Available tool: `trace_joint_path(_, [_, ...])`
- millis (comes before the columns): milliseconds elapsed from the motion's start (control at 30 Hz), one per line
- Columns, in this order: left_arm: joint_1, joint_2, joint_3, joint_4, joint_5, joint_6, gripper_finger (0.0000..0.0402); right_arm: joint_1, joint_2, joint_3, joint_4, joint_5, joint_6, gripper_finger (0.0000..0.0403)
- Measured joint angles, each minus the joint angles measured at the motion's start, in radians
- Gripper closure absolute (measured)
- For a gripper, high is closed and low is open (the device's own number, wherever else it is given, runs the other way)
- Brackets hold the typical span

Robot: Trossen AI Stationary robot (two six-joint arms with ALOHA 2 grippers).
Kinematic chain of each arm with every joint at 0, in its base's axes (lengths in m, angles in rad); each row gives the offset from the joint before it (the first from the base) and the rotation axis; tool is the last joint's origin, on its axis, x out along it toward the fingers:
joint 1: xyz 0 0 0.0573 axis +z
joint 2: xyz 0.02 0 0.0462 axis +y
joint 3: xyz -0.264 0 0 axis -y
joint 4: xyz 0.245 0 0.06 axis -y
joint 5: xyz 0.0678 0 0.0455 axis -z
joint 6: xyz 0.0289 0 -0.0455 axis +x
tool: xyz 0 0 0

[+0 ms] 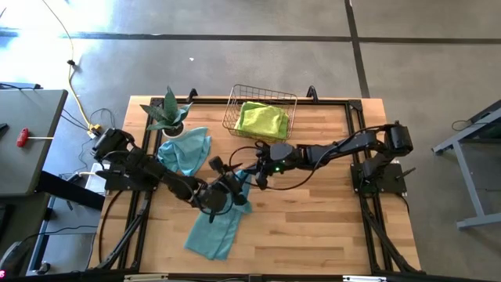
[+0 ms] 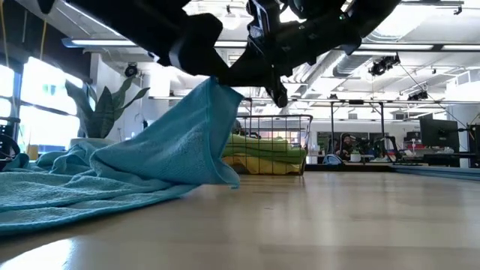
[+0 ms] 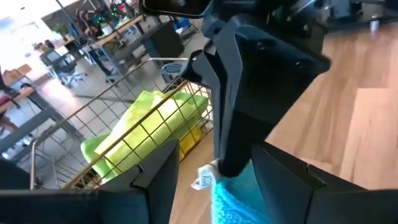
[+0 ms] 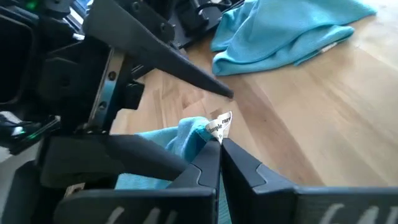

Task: Fold microfiber towels
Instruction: Fold the bottom blue microfiber towel

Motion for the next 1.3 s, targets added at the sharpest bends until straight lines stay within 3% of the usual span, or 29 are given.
trace_joint_path(200, [-0.007,0.000,0.000,-0.098,0.079,-0.115,0.0211,-0.004,0.000,0.000,-0.011,0.018,-0.051,0.0403])
trace_joint_path(433, [-0.019,0.000,0.000,-0.436,0.092,-0.481,0.0211,-0.005,0.000,0.000,0.023,0.025,-0.145,0.0403])
trace_joint_path(633, [-0.042,0.000,0.000,-0.655,0.247,-0.785,0.0211,-0.006,0.000,0.000,0.021,0.064,-0.196,0.0403])
trace_joint_path(833, [-0.080,0.000,0.000,-0.794,0.353,-0.940,0.0211,-0.006,-0.001,0.000,0.021,0.105,-0.279,0.0403])
trace_joint_path(933, [-0.103,0.000,0.000,-0.823,0.353,-0.989,0.0211,0.003,-0.032,0.000,0.017,0.125,-0.334,0.0403])
trace_joint_path(1100, [-0.145,0.000,0.000,-0.775,0.298,-0.989,0.0211,0.046,-0.155,0.000,-0.037,0.288,-0.501,0.0403])
trace_joint_path(1200, [-0.167,0.001,0.000,-0.702,0.217,-0.978,0.0211,0.085,-0.227,0.000,-0.080,0.391,-0.669,0.0403])
trace_joint_path(1300, [-0.185,0.001,-0.001,-0.567,0.101,-0.887,0.0211,0.134,-0.276,0.001,-0.090,0.562,-0.762,0.0403])
